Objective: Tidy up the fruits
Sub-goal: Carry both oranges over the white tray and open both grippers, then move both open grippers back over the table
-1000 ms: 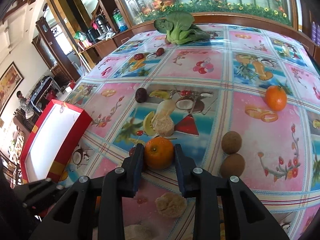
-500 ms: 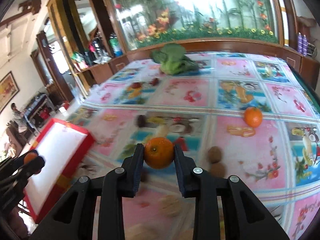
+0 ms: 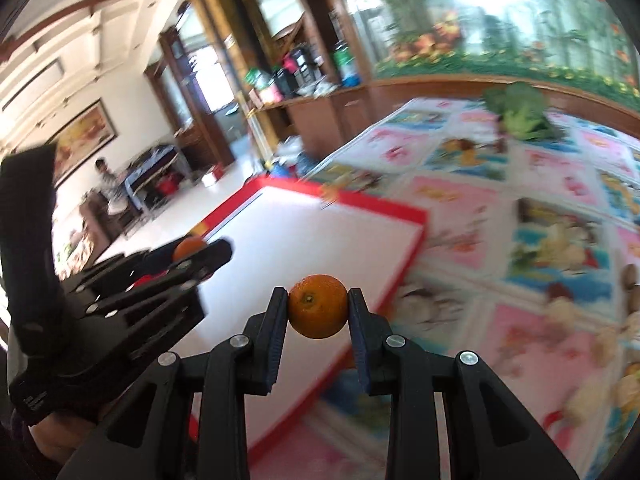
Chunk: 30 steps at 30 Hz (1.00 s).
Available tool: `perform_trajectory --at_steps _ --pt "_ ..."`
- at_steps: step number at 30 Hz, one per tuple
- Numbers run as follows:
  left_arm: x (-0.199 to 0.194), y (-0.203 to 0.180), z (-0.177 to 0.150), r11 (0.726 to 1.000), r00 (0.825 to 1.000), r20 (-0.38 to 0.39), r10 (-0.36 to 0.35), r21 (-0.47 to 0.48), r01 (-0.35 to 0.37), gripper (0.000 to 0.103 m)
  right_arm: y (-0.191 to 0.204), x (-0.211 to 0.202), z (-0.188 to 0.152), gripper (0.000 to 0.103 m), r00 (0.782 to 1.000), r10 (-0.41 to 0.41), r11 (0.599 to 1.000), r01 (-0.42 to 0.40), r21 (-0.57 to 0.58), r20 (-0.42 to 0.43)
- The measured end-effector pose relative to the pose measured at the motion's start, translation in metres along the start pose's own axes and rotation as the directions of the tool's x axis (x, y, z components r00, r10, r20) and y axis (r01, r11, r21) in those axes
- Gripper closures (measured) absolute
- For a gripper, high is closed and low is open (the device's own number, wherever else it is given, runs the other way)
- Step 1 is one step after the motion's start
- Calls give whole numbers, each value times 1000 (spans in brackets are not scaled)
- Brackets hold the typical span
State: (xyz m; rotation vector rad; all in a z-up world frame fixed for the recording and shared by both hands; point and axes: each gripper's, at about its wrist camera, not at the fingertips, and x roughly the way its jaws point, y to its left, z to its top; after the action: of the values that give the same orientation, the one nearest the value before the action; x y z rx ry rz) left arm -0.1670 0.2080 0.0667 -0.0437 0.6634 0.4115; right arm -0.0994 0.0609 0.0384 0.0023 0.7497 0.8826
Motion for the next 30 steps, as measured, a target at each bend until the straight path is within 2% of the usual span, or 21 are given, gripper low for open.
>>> perform_trajectory --at_steps 9,14,15,18,19,20,22,26,30 --pt "11 23 -16 999 998 -41 36 -19 -37 68 20 34 -14 74 992 -19 998 12 -61 -123" --pt "12 23 -19 998 996 -52 69 -10 -70 66 20 34 -19 72 990 -34 996 22 -83 -140" --pt "11 22 -19 997 996 -51 78 -9 -78 60 21 33 -20 72 990 -33 996 20 -91 -141" --pt "3 20 -17 993 993 -10 119 2 -119 29 19 30 -21 69 992 -11 996 0 -84 -127" --pt "1 19 -15 991 991 10 133 4 -133 23 18 28 -20 66 993 -1 997 -7 -71 -117" --pt "-6 18 -13 988 987 41 152 11 -153 22 14 25 -19 60 995 0 998 -5 -55 -100" --pt "-15 15 -10 984 982 78 173 22 -175 21 6 17 -17 57 998 4 1000 -5 -18 -64" --pt "-29 12 -1 983 978 114 177 24 -180 19 -13 2 -13 54 1000 2 998 -2 67 1" --pt "-43 6 6 983 974 147 175 30 -181 17 -24 -6 -12 54 1000 -5 993 1 122 28"
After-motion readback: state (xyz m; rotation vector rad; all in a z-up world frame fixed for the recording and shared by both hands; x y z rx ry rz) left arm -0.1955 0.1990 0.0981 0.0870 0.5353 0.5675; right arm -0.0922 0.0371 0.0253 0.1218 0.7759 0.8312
